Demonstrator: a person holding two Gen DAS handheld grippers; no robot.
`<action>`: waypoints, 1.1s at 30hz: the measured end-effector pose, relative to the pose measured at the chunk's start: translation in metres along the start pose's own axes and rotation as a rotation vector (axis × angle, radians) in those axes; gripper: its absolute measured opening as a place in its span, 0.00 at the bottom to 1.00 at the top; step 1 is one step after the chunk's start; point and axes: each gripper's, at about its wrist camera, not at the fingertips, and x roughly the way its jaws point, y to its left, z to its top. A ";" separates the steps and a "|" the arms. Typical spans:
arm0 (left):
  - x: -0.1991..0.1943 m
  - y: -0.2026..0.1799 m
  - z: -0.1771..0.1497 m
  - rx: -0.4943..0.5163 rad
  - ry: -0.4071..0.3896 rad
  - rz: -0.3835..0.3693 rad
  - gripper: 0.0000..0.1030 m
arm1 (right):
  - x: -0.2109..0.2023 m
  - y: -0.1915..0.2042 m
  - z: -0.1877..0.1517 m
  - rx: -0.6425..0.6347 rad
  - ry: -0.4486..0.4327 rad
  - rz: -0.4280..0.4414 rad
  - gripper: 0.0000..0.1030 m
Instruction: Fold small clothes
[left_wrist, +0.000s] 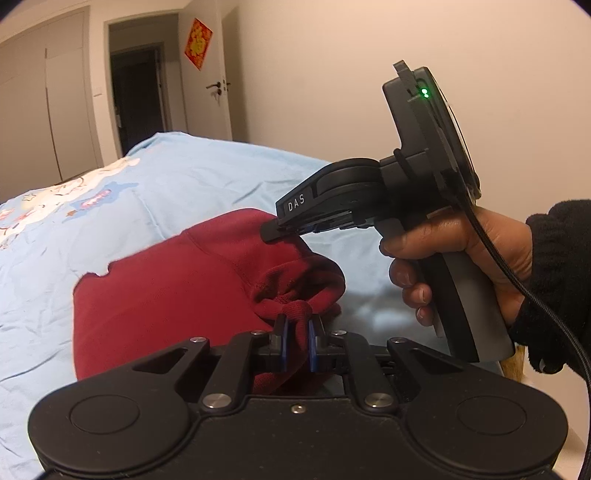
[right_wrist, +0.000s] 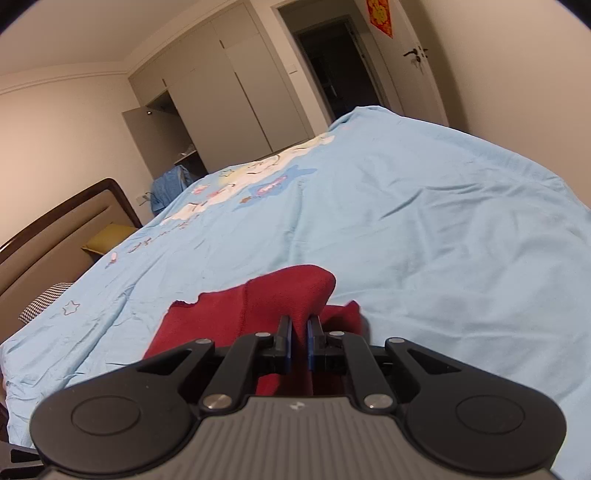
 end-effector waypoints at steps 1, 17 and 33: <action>0.002 0.000 -0.002 -0.003 0.010 -0.005 0.10 | 0.001 -0.003 -0.002 0.007 0.009 -0.007 0.09; -0.006 0.024 0.000 -0.190 0.024 -0.052 0.52 | -0.004 -0.007 -0.022 -0.023 0.038 -0.095 0.61; -0.034 0.100 -0.008 -0.467 0.004 0.266 0.99 | -0.009 0.032 -0.039 -0.163 0.063 -0.095 0.99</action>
